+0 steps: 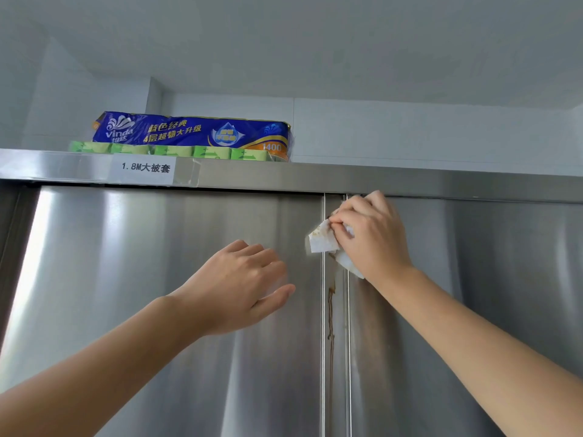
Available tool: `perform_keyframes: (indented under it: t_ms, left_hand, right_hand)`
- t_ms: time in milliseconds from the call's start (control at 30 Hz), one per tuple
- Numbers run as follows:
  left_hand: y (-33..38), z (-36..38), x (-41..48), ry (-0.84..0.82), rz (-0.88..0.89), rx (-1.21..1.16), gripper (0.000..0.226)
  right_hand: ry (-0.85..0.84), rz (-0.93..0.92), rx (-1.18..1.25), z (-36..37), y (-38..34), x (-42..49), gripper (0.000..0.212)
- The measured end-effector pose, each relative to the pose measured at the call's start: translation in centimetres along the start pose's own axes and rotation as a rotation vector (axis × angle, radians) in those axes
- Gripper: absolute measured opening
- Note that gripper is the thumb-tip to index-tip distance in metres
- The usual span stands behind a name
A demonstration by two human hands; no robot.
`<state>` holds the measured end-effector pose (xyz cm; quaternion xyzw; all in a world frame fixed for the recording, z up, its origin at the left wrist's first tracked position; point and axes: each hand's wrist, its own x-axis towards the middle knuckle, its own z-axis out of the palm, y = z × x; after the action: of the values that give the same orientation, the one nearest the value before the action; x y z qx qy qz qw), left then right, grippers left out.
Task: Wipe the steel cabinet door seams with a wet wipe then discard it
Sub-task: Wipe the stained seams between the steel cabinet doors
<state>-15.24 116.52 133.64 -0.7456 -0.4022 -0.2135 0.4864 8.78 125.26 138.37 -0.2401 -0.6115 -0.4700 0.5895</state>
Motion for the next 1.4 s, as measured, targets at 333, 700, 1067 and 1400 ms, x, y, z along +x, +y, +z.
perform_keyframes:
  t_ms: [333,700,1067,1400]
  left_hand:
    - [0.1,-0.1,-1.2,0.021,-0.003,-0.007,0.060]
    - [0.0,0.2,-1.5,0.044,-0.011,-0.034,0.050]
    - [1.2,1.1,-0.9,0.028,0.000,-0.048,0.063]
    - [2.8,1.6,-1.2,0.064,0.030,-0.046,0.051]
  right_hand:
    - [-0.092,-0.097,0.055,-1.8,-1.6,-7.4,0.010]
    - [-0.167,-0.019,0.035,-1.6,-1.4,-3.8,0.013]
    - [-0.237,0.006,0.085,-2.1,-2.5,-7.6,0.017]
    - [-0.227,0.054,0.052,-2.0,-2.4,-5.3,0.016]
